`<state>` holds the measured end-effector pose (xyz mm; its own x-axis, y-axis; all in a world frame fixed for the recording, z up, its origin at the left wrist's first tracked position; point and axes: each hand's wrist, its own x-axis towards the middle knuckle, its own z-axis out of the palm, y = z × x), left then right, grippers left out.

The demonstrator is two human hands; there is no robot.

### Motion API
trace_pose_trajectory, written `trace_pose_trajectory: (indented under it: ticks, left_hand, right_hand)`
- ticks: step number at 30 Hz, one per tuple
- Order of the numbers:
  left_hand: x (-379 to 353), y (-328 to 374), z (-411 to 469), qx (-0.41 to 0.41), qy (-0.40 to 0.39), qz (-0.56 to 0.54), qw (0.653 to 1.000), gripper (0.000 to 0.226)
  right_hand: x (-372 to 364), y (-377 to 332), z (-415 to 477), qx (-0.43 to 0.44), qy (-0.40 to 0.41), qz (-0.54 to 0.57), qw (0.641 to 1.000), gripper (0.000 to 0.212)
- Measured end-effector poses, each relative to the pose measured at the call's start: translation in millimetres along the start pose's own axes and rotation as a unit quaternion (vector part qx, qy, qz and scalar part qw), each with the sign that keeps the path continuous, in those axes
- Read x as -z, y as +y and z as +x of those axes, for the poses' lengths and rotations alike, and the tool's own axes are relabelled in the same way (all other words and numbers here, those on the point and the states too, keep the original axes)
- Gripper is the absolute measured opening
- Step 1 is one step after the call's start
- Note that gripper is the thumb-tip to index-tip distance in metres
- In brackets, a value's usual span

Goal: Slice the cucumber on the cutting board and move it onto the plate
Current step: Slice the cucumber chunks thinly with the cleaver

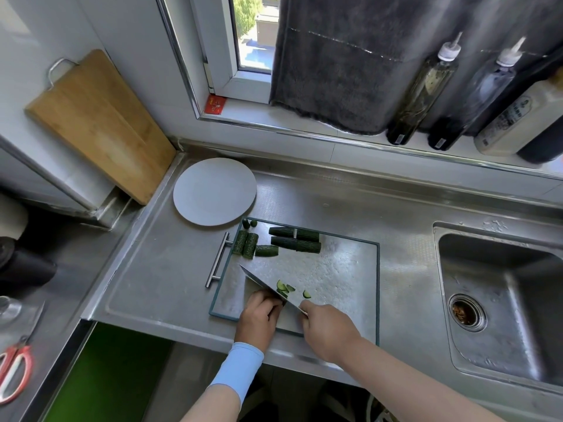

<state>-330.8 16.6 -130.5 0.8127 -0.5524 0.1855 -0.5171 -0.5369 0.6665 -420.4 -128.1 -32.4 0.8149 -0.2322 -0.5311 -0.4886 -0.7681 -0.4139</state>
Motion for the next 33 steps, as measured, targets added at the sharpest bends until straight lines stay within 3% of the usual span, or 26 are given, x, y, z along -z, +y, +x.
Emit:
trace_pose_trajectory:
  ticks: [17,33]
  left_hand:
    - [1,1,0,0.008,0.016,0.005,1.000,0.019]
    - [1,0,-5,-0.008,0.011,0.002,1.000,0.018]
  right_hand:
    - [5,5,-18,0.025,0.020,0.006,0.999,0.017]
    - [-2,-3,-1,-0.011,0.003,0.009,1.000,0.018]
